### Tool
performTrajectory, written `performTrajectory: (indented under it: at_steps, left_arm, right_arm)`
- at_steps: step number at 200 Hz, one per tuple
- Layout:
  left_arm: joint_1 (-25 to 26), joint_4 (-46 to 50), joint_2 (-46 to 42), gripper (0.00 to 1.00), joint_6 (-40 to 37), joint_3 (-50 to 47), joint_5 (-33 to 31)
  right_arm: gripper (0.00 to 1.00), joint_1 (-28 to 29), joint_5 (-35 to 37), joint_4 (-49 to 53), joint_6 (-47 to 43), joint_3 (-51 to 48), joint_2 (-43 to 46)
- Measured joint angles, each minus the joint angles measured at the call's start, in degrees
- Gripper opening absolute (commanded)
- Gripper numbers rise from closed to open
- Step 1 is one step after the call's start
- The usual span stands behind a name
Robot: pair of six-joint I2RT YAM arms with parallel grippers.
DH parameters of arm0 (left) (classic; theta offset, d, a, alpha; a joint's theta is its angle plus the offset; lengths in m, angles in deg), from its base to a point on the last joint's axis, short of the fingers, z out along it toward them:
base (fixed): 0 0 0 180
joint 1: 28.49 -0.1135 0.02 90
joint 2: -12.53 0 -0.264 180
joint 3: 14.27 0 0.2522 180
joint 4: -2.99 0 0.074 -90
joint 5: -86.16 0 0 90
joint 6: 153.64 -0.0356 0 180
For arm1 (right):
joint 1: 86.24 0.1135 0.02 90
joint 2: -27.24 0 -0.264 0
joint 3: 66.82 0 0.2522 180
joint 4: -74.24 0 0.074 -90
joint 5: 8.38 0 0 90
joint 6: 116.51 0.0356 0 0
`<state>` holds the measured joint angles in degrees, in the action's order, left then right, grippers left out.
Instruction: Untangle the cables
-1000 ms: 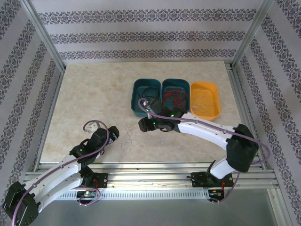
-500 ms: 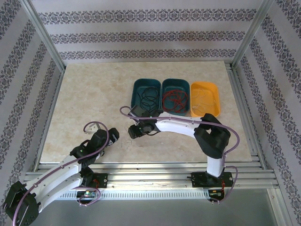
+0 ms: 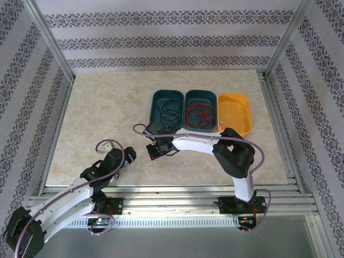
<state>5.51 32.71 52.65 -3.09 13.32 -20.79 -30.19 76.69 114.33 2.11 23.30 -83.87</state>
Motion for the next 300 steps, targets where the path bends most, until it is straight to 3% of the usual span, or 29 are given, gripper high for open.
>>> performTrajectory:
  at_steps: [95,300]
  left_arm:
    - [0.0,-0.42,0.0,0.99,0.39,-0.66,0.39]
    - [0.0,-2.03,0.0,0.99,0.39,-1.73,0.66]
  right_arm:
    - [0.0,1.62,9.16,-1.29,-4.17,-5.6,19.52]
    - [0.0,2.23,23.32,-1.73,-8.09,-10.36,38.99]
